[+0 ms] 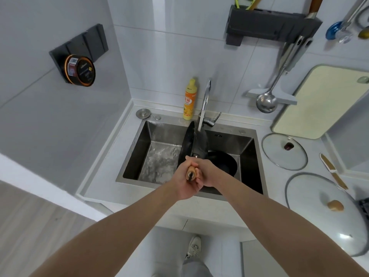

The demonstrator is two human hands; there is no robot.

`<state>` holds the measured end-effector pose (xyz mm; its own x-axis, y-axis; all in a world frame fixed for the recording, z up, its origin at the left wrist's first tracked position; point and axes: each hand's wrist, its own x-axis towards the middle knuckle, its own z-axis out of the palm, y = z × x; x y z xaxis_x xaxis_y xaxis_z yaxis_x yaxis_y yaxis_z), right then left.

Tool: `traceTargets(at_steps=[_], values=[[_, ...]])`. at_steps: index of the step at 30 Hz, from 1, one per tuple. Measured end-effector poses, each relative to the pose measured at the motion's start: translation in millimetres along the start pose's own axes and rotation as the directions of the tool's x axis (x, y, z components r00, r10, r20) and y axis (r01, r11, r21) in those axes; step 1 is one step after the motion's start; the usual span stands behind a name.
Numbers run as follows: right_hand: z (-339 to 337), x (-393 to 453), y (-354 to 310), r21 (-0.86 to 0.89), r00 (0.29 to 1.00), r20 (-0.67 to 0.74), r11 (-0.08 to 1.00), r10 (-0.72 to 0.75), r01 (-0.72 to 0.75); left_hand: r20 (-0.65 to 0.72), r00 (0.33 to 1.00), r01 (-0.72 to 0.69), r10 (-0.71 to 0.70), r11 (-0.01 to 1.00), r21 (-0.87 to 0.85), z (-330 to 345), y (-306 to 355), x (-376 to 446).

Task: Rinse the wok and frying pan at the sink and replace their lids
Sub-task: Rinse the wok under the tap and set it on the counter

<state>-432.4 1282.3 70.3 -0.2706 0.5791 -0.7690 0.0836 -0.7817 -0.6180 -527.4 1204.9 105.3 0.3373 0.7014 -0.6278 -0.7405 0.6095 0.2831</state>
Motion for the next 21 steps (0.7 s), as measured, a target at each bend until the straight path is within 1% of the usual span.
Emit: traceTargets(at_steps=[6, 12, 14, 16, 18, 21], values=[[4, 15, -5, -0.02, 0.999, 0.04, 1.0, 0.017, -0.016, -0.056, 0.998, -0.027, 0.028, 0.999, 0.019, -4, 12, 9], [8, 14, -8, -0.012, 1.0, 0.018, 1.0, 0.02, -0.02, -0.115, 0.993, 0.004, 0.006, 0.996, 0.084, -2, 16, 11], [6, 7, -7, -0.002, 0.999, 0.032, 1.0, 0.018, -0.018, -0.133, 0.991, 0.029, -0.008, 0.988, 0.154, 0, 16, 10], [2, -2, -4, 0.018, 0.999, 0.052, 1.0, 0.006, -0.007, -0.172, 0.985, 0.071, -0.023, 0.958, 0.277, 3, 14, 6], [-3, -10, 2, 0.036, 0.995, 0.099, 0.999, -0.005, 0.001, -0.21, 0.977, 0.109, -0.022, 0.906, 0.409, 7, 6, 0], [-10, -21, 10, -0.023, 0.985, 0.17, 0.999, 0.034, -0.03, -0.239, 0.971, 0.126, 0.019, 0.809, 0.575, 14, -8, -5]])
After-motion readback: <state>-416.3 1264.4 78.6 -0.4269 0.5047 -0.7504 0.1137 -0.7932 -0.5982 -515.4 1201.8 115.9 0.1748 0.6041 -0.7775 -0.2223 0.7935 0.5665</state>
